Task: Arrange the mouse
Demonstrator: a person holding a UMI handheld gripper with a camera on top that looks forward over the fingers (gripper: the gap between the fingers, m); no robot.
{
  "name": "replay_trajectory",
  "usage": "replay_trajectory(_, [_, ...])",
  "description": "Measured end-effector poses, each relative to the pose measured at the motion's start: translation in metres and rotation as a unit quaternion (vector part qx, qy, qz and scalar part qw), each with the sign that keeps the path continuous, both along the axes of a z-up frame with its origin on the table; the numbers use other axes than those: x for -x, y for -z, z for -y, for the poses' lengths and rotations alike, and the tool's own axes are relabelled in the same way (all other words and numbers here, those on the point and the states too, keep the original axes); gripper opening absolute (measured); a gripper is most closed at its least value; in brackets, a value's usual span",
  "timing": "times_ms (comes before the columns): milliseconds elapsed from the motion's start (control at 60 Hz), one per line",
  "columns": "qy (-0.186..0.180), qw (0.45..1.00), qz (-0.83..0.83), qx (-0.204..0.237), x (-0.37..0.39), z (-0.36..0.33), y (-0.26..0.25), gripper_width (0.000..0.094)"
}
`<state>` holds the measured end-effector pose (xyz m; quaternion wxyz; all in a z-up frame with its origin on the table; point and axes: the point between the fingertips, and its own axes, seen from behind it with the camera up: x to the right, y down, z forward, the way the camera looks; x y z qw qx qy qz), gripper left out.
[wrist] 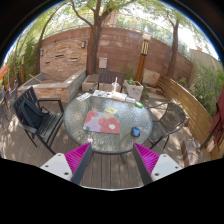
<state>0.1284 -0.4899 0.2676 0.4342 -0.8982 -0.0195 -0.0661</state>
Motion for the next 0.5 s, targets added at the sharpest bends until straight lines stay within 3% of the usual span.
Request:
replay_trajectory(317, [0.015,0.998,-0.022,0.05,-0.037,-0.006,0.074,0.0844])
replay_trajectory(500, [0.044,0.998,-0.012,0.053,-0.119,-0.063,0.151,0.0845])
